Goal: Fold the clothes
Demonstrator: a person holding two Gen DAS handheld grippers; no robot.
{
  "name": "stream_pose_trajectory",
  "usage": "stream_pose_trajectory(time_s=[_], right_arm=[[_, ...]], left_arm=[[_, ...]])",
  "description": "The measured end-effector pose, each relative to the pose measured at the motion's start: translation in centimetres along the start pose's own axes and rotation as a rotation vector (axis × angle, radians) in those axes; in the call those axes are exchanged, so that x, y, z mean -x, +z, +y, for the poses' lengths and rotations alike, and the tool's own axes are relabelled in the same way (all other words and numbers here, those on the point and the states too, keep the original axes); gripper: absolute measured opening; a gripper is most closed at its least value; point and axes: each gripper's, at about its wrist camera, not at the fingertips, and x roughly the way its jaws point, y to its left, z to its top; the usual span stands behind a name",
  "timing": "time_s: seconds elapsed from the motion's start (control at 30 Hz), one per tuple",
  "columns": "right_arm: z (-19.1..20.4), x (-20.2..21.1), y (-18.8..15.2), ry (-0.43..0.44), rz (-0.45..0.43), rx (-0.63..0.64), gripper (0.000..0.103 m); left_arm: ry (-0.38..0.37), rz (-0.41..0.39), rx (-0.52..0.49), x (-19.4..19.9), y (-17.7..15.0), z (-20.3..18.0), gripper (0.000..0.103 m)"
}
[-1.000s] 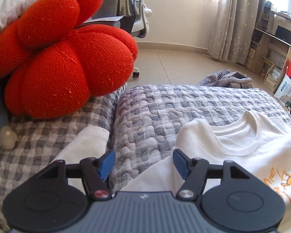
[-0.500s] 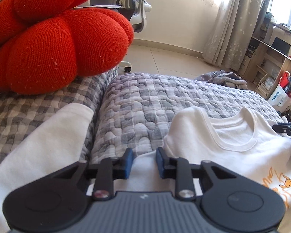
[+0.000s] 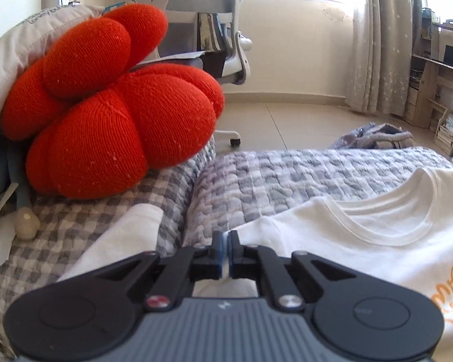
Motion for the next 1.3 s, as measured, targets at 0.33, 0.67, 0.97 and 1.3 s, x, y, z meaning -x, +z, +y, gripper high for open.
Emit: stream_pose_trajectory(time_s=[0.33, 0.67, 0.97, 1.3], right_arm=[[-2.2, -1.5, 1.1, -0.153, -0.032, -0.033, 0.007], [-5.7, -4.1, 1.2, -0.211, 0.029, -0.107, 0.000], [-5.5, -4.4, 1.9, 0.028, 0.056, -0.182, 0.040], [-2.0, -7.3, 0.8, 0.035, 0.137, 0.012, 0.043]], left_arm=[[-0.019, -0.039, -0.054, -3.8, 4.3, -3.1, 0.003], [0.000, 0.025, -0.163, -8.8, 4.9, -6.8, 0.003], [-0.124, 0.061, -0.006, -8.1, 5.7, -2.4, 0.037], [-0.190, 0.126, -0.098, -7.7, 3.0, -2.9, 0.011]])
